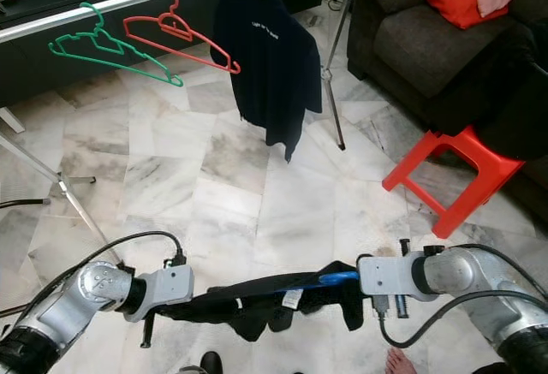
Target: Hang hanger
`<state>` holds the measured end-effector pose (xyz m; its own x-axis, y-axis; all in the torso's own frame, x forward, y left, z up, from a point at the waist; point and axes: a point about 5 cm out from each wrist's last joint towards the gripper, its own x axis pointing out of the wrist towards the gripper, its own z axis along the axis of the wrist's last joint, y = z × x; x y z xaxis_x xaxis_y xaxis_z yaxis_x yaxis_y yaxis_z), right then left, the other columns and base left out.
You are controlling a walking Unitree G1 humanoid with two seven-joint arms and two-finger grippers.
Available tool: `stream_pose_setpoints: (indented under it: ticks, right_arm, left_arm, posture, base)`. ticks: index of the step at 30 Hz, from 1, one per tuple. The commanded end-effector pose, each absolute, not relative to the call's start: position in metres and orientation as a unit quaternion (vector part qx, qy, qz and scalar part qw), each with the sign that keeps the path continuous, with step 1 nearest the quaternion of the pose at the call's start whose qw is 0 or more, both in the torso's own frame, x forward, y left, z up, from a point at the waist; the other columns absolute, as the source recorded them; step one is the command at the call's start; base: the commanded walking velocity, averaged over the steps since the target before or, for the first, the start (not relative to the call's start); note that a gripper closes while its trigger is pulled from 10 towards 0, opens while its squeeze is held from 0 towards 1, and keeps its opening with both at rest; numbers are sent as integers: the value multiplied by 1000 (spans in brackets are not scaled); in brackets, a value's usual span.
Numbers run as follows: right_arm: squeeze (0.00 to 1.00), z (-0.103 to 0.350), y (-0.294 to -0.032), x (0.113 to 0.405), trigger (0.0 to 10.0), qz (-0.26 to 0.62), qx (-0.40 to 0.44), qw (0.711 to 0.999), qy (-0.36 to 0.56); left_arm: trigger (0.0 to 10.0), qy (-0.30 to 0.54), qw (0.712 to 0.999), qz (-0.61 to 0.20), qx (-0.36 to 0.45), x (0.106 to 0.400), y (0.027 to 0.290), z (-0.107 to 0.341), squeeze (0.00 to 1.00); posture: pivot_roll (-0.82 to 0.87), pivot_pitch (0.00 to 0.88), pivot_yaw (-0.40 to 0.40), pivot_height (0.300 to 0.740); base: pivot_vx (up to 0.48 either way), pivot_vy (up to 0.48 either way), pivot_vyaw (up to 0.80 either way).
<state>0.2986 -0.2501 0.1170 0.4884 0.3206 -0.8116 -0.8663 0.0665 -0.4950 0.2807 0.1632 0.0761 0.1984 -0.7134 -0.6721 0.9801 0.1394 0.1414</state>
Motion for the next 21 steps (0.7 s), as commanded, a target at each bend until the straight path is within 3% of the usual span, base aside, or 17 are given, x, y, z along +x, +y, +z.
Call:
stream_pose_setpoints:
  ticks: [1,5,6,13,15,17,18,20,21]
  right_arm:
    - [0,123,-277,302,0,368,-523,709,297]
    - [0,114,-267,309,0,344,-511,735,285]
    - [0,111,-258,315,0,326,-491,759,276]
    - [0,104,-239,324,0,313,-444,798,259]
    - [0,102,-218,328,0,329,-380,830,241]
    - [0,102,-212,328,0,338,-365,834,237]
    - [0,103,-200,330,0,357,-348,838,222]
    - [0,105,-194,331,0,364,-337,841,215]
    - [0,105,-191,333,0,362,-339,842,213]
  left_arm:
    - [0,260,722,-588,255,273,177,74,0]
    - [0,216,723,-626,198,269,159,93,0]
    - [0,206,715,-642,185,264,152,99,0]
    - [0,190,701,-668,162,257,140,106,0]
    - [39,180,697,-676,156,253,131,108,0]
    - [39,178,697,-677,155,253,128,108,0]
    - [10000,175,701,-675,150,251,123,107,725]
    - [10000,175,703,-673,149,250,120,107,725]
    - [10000,174,702,-675,145,249,119,108,1000]
  posture:
    - [-100,263,3,740]
    - [-94,263,4,740]
    - [-88,261,5,740]
    - [-82,260,6,740]
    - [-72,259,8,740]
    - [-71,260,8,740]
    - [-72,260,9,740]
    - [-72,260,9,740]
    - [-73,260,8,740]
  base:
    - [0,0,0]
    - [0,0,0]
    - [0,0,0]
    - [0,0,0]
    - [0,0,0]
    - [0,0,0]
    - [0,0,0]
    - [0,0,0]
    - [0,0,0]
